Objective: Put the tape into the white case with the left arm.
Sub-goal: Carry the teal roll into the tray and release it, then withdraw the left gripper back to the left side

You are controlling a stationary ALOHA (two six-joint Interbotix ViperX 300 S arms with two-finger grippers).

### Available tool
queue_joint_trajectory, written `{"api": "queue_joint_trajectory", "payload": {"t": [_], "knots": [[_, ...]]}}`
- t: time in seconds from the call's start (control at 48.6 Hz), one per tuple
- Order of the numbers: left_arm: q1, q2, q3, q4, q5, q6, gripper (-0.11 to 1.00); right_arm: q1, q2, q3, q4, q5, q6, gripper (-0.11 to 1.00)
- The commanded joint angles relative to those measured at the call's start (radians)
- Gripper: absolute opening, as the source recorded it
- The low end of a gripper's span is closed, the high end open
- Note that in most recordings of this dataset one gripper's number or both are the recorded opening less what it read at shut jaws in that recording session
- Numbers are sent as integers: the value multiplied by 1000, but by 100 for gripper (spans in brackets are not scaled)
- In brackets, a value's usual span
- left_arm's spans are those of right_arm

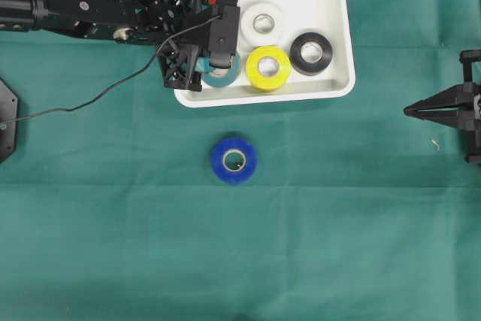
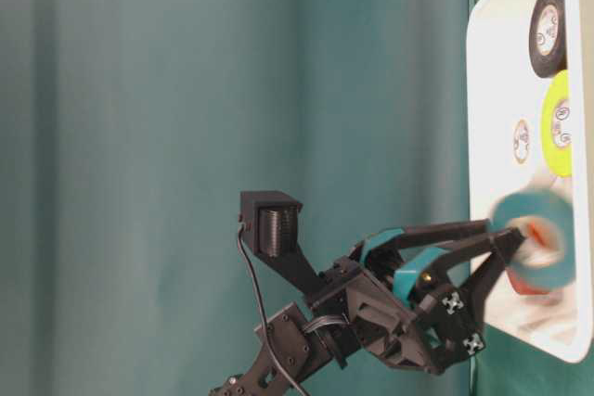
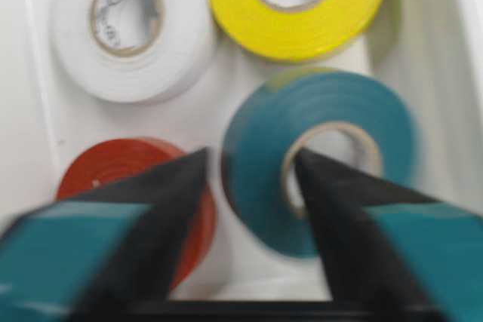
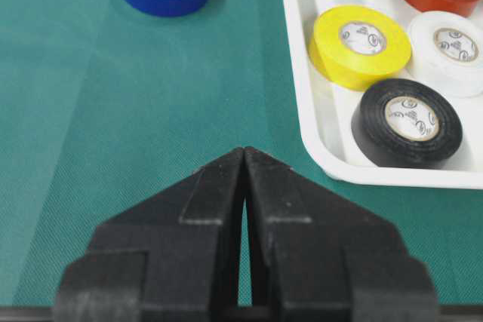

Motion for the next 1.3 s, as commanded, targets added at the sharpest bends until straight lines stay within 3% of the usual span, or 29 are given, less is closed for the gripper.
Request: {"api": "queue_joint_trajectory", "payload": {"t": [0.0,0.062,0.103,0.556,1.276], "knots": [[-3,-38,-3,-2,-3,-2,71,-2,6,-9,0,-6,2,-9],[-3,-46,3,-2,-3,-2,87,-3,6,-9,0,-6,2,-9],[-3,-52,6,-2,-3,-2,89,-2,6,-9,0,-6,2,-9],[-38,-175,100,-5,-3,-8,87,-2,6,-8,0,-6,2,-9],[-222,-560,393,-6,-8,-210,87,-3,6,-9,-2,-6,2,-9]]}}
